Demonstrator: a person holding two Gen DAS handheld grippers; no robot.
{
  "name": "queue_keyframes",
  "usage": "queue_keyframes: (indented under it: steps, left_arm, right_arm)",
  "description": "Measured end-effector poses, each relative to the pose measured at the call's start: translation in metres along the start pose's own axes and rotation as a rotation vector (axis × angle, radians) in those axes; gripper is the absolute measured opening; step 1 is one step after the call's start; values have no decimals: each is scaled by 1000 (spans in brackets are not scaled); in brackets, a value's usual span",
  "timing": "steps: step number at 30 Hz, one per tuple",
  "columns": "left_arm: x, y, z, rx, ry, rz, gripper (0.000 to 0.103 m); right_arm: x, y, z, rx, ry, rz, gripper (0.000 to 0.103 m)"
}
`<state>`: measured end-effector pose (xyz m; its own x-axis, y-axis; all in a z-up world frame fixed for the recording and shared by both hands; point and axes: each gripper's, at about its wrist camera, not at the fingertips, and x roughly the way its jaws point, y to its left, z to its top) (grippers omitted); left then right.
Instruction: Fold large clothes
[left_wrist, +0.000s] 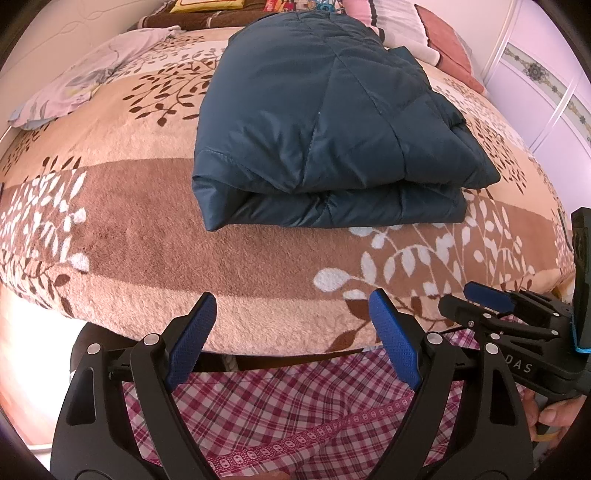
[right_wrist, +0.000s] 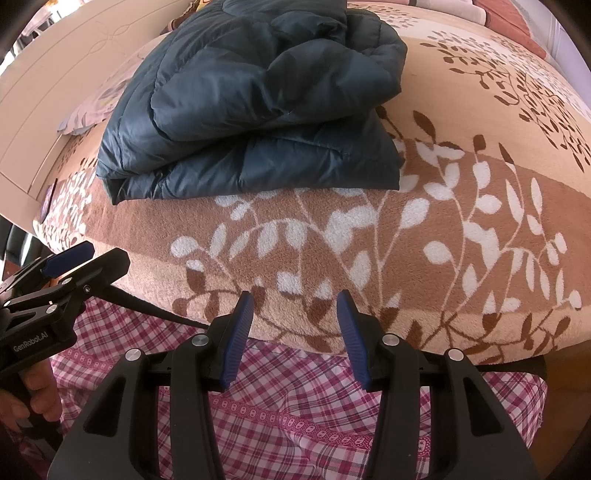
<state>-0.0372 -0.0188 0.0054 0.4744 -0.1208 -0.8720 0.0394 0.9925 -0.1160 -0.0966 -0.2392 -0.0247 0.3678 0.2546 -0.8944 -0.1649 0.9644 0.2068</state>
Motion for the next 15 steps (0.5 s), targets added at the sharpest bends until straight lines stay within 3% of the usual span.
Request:
queue_keyframes:
  steps: [15]
  left_arm:
    - [1,2,-1,-1,9,0,84]
  right_arm:
    - [3,1,-1,-2,9,2,48]
